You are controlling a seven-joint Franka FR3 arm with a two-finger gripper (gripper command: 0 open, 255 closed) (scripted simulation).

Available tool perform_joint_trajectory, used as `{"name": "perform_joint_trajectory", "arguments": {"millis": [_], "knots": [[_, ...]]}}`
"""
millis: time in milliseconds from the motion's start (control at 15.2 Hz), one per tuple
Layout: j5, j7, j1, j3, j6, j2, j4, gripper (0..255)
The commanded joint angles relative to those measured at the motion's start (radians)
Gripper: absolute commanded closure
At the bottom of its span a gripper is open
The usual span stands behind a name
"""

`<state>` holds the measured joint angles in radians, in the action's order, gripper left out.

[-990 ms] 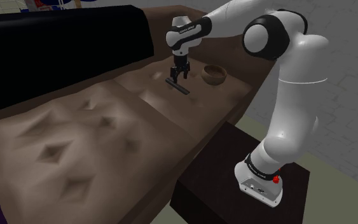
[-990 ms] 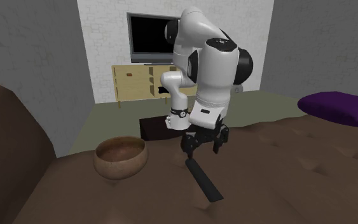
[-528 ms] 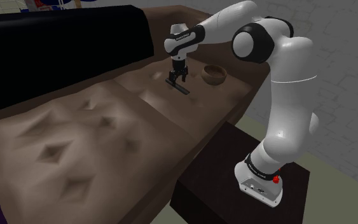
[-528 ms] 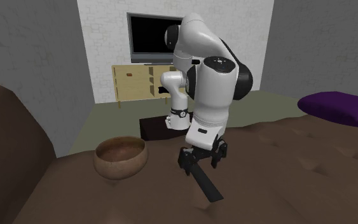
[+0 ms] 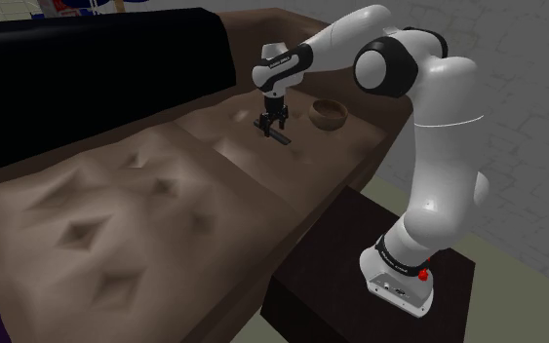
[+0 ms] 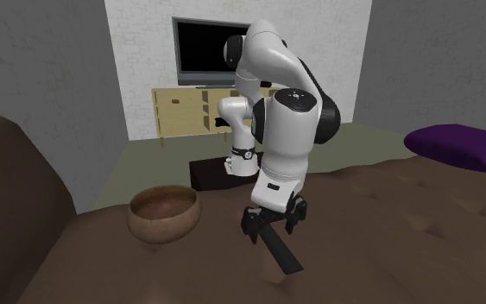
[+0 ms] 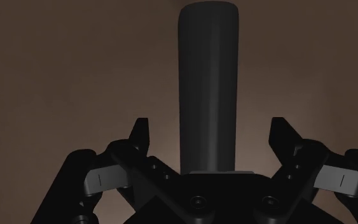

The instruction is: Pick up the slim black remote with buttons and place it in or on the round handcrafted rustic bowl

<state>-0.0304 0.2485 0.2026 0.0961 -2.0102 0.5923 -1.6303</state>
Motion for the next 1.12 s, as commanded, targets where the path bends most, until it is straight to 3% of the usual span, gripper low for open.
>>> {"name": "perform_joint_trajectory", "arguments": {"millis": [0, 66, 132, 660, 1056], "knots": [[0.0, 0.0, 0.0, 0.0, -0.001, 0.0, 0.0, 0], [0.0, 0.0, 0.0, 0.0, -0.001, 0.0, 0.0, 0], [0.0, 0.0, 0.0, 0.0, -0.001, 0.0, 0.0, 255], [0.0, -0.01, -0.008, -0.003, -0.013, -0.005, -0.018, 255], [0.003, -0.001, -0.001, 0.002, 0.049, -0.035, 0.014, 255]]}}
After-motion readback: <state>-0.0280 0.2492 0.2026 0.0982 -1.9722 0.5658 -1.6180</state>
